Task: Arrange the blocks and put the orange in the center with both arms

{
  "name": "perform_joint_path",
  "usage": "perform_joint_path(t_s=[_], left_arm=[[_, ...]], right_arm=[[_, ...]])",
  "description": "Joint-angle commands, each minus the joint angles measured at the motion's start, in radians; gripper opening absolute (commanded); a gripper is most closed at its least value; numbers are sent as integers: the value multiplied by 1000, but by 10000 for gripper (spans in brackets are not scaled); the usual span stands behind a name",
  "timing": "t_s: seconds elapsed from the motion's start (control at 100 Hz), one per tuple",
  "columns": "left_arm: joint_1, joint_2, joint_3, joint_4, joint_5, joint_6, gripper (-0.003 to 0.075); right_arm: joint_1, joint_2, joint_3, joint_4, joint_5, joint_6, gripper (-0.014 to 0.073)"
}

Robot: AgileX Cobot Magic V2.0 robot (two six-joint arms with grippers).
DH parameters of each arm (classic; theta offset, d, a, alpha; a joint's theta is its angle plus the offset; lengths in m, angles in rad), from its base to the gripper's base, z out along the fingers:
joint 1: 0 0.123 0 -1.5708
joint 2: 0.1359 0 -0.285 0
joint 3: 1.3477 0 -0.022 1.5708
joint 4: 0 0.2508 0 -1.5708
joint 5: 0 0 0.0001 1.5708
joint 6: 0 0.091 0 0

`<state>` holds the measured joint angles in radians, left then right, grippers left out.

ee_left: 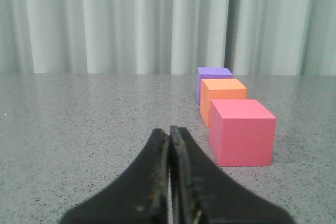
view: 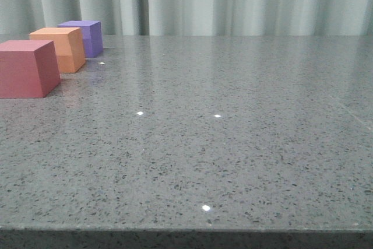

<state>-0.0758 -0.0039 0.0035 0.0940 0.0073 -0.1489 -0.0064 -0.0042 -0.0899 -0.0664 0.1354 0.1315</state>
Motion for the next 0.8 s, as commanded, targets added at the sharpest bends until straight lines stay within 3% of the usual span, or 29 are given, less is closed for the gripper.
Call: perform_joint_path(t_s=[0.0, 0.22, 0.79], left_arm=[[2, -37, 42, 1, -81, 1, -20], [2, -37, 42, 1, -81, 1, -20], [2, -37, 42, 1, -81, 1, -20]], right_arm=[[2, -20, 11, 7, -113, -7, -69], [2, -21, 101, 14, -237, -5, -69], [2, -21, 99, 14, -238, -5, -69]])
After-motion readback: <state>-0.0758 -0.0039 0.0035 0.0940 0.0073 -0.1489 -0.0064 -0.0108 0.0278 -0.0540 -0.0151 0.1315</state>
